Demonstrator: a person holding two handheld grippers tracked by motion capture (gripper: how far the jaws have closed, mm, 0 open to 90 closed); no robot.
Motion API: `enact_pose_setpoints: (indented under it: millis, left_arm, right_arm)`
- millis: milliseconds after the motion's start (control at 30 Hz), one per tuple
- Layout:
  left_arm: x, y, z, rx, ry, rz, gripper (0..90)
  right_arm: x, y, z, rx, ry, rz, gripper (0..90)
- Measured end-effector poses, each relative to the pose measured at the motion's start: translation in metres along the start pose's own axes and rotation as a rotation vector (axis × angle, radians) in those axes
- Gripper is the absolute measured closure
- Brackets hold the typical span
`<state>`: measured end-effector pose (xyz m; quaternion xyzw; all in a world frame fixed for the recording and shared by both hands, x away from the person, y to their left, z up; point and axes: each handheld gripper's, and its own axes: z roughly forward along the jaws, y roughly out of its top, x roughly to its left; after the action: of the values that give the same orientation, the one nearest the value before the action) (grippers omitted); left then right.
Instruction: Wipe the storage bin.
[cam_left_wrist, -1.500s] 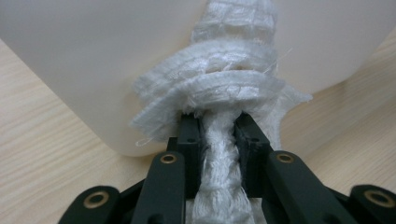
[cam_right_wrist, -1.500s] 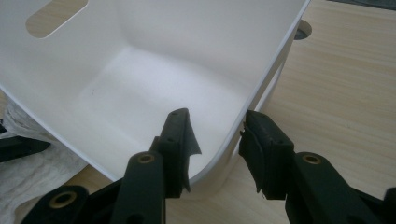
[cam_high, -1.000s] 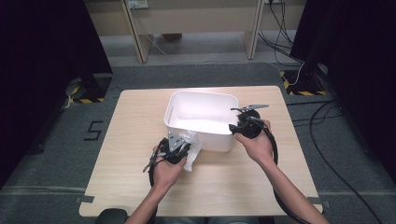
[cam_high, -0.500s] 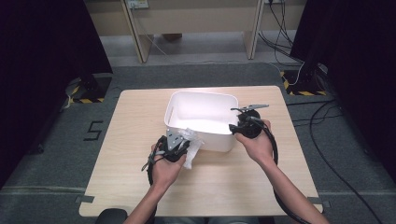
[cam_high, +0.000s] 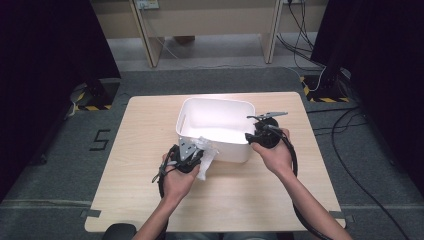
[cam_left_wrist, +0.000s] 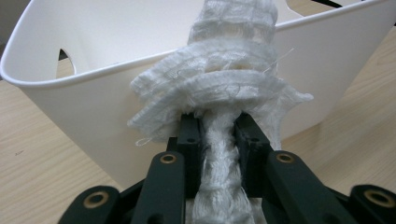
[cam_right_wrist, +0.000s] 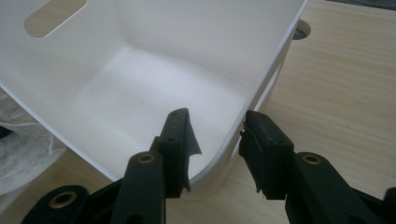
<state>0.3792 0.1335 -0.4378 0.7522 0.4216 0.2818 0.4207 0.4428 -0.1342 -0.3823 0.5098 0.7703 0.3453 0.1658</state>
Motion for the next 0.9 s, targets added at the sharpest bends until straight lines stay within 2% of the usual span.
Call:
enact_pose_setpoints:
  millis: [900]
  left_arm:
    - [-0.004,-0.014,0.015,0.031,-0.011,0.007,74.9]
  right_arm:
    - [0.000,0.000,0.000,-0.001,-0.002,0.004,61.1]
